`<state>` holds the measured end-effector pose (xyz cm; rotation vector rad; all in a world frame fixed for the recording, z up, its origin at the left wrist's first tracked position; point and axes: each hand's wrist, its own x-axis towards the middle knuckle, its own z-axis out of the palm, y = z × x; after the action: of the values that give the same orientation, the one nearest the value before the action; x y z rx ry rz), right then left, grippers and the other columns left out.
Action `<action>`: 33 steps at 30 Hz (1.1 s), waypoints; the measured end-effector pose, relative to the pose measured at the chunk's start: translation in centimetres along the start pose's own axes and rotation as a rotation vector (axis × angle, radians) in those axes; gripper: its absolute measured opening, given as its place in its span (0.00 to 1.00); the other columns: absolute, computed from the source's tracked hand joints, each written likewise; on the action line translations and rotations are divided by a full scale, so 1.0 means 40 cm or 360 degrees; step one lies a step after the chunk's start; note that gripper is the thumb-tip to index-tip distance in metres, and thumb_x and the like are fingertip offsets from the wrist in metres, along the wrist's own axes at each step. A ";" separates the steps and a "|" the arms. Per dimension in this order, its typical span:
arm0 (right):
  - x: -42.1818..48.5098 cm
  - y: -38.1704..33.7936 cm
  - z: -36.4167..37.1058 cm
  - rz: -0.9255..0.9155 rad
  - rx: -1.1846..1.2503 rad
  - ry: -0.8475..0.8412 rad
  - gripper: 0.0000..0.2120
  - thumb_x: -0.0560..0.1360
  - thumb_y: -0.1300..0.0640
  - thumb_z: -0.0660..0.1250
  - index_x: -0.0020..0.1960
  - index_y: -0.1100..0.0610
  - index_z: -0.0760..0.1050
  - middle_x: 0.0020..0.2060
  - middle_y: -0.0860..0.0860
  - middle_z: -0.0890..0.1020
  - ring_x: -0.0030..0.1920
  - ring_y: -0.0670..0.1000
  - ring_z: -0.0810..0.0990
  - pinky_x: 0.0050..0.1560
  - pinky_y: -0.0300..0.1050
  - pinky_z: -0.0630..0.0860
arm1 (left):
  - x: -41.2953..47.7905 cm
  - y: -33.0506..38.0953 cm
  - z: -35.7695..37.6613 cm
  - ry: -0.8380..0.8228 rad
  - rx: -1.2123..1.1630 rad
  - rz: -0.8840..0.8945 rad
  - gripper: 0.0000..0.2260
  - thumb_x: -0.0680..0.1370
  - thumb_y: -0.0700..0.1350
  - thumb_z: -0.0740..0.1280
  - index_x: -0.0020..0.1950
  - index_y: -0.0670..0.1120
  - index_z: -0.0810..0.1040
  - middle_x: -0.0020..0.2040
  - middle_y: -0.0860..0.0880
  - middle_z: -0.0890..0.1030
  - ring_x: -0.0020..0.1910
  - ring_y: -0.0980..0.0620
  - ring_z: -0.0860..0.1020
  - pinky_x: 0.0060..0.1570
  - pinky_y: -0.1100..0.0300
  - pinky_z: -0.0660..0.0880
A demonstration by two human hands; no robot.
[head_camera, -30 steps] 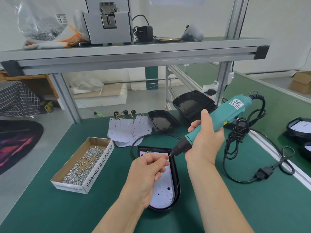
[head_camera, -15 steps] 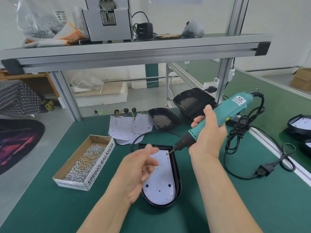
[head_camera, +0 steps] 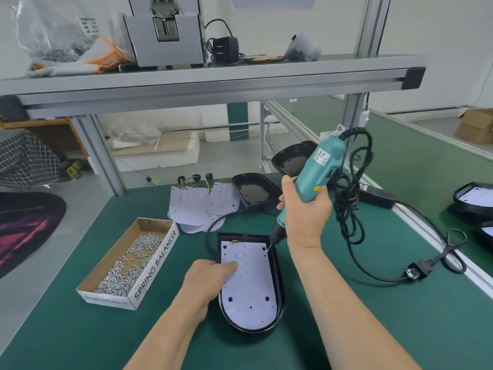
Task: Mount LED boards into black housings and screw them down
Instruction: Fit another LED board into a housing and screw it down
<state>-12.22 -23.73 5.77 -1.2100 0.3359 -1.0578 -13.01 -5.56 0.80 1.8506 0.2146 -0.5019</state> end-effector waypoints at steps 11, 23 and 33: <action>-0.008 0.034 0.008 -0.0028 -0.0220 -0.0027 0.13 0.72 0.53 0.74 0.42 0.60 0.73 0.27 0.53 0.78 0.25 0.54 0.77 0.31 0.56 0.79 | 0.004 -0.011 0.007 0.0017 -0.0035 -0.0004 0.28 0.59 0.52 0.72 0.48 0.31 0.80 0.50 0.35 0.84 0.39 0.47 0.78 0.45 0.54 0.72; -0.007 0.040 0.010 -0.0008 -0.0248 -0.0059 0.12 0.72 0.52 0.74 0.42 0.58 0.73 0.31 0.60 0.79 0.25 0.52 0.78 0.31 0.54 0.79 | 0.005 -0.011 0.013 0.0009 -0.0026 0.0022 0.29 0.59 0.53 0.72 0.50 0.31 0.80 0.48 0.37 0.85 0.41 0.41 0.83 0.49 0.50 0.78; -0.013 0.038 0.018 -0.0003 -0.0252 -0.0091 0.10 0.71 0.52 0.73 0.43 0.56 0.75 0.32 0.59 0.78 0.30 0.64 0.77 0.34 0.58 0.80 | 0.003 -0.010 0.015 0.0023 -0.0026 0.0037 0.25 0.61 0.52 0.73 0.47 0.34 0.83 0.45 0.40 0.86 0.49 0.36 0.84 0.57 0.42 0.78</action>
<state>-11.26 -22.92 4.54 -1.3796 0.3798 -1.0106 -13.21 -5.99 0.24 1.8391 0.2062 -0.4698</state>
